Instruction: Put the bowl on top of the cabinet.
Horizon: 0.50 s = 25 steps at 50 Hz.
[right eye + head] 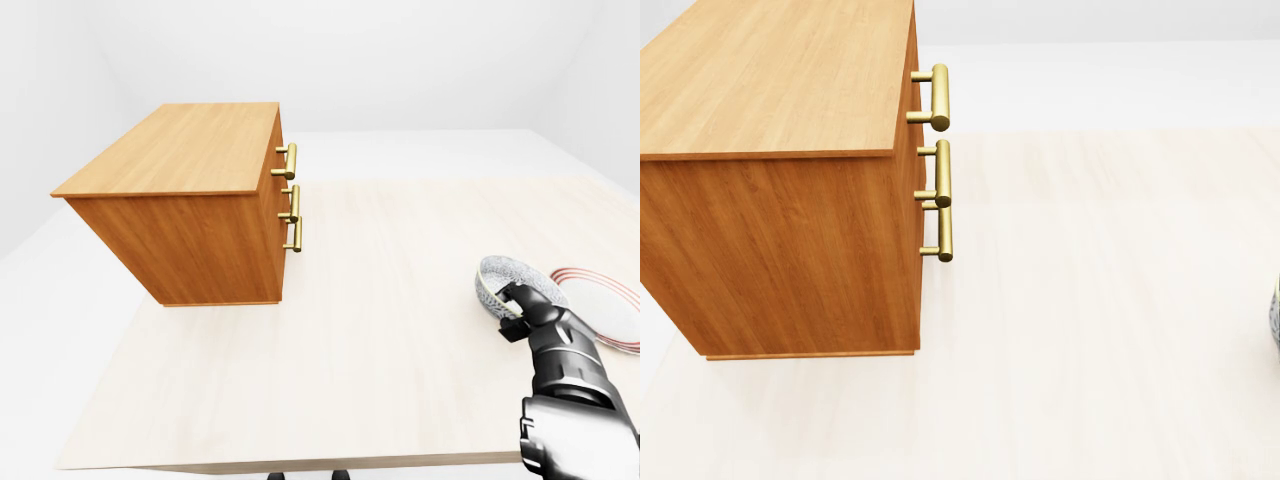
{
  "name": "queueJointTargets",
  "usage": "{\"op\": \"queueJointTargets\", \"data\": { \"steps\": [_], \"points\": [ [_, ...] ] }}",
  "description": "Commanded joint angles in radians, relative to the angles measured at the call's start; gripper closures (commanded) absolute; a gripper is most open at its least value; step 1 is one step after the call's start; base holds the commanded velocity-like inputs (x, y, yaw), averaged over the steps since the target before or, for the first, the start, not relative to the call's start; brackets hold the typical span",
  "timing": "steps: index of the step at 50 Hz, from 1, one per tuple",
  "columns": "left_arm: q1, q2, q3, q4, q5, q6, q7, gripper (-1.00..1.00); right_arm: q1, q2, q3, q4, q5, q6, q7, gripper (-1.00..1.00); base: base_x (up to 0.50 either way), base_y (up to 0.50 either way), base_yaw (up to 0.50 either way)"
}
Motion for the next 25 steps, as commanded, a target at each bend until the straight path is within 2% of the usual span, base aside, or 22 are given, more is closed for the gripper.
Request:
{"op": "queueJointTargets", "data": {
  "steps": [1, 9, 13, 15, 18, 19, 21, 22, 25],
  "points": [
    [0.001, -0.002, -0.002, -0.001, 0.003, 0.000, -0.002, -1.00, 0.024, 0.022, -0.008, 0.029, 0.029, 0.000, 0.039, 1.00, 0.00, 0.00, 0.00],
    [0.000, -0.003, -0.007, 0.002, 0.008, 0.000, -0.002, -1.00, -0.023, -0.010, -0.003, 0.010, 0.011, 0.000, 0.060, 1.00, 0.00, 0.00, 0.00],
    [-0.001, -0.002, -0.005, 0.001, 0.007, 0.000, -0.003, -1.00, -0.172, -0.076, 0.028, -0.042, -0.087, 0.000, 0.139, 1.00, 0.00, 0.00, 0.00],
    [-0.001, -0.003, -0.006, 0.002, 0.009, 0.000, -0.003, -1.00, -0.365, -0.120, 0.072, -0.073, -0.195, 0.000, 0.231, 1.00, 0.00, 0.00, 0.00],
    [-0.001, -0.004, -0.008, 0.003, 0.010, 0.000, -0.004, -1.00, -0.587, -0.131, 0.104, -0.060, -0.324, 0.000, 0.306, 1.00, 0.00, 0.00, 0.00],
    [-0.001, -0.003, -0.006, 0.002, 0.008, 0.000, -0.004, -1.00, -0.705, -0.127, 0.132, -0.046, -0.389, 0.000, 0.342, 1.00, 0.00, 0.00, 0.00],
    [-0.001, -0.001, -0.002, 0.000, 0.004, 0.000, -0.003, -1.00, -0.841, -0.111, 0.152, -0.015, -0.483, 0.000, 0.369, 1.00, 0.00, 0.00, 0.00],
    [-0.002, -0.001, 0.000, 0.000, 0.002, 0.000, -0.002, -1.00, -0.957, -0.089, 0.183, 0.004, -0.552, 0.000, 0.385, 1.00, 0.00, 0.00, 0.00],
    [-0.002, -0.001, -0.001, 0.000, 0.001, 0.000, -0.001, -1.00, -1.099, -0.032, 0.190, 0.043, -0.661, 0.000, 0.385, 1.00, 0.00, 0.00, 0.00]
  ]
}}
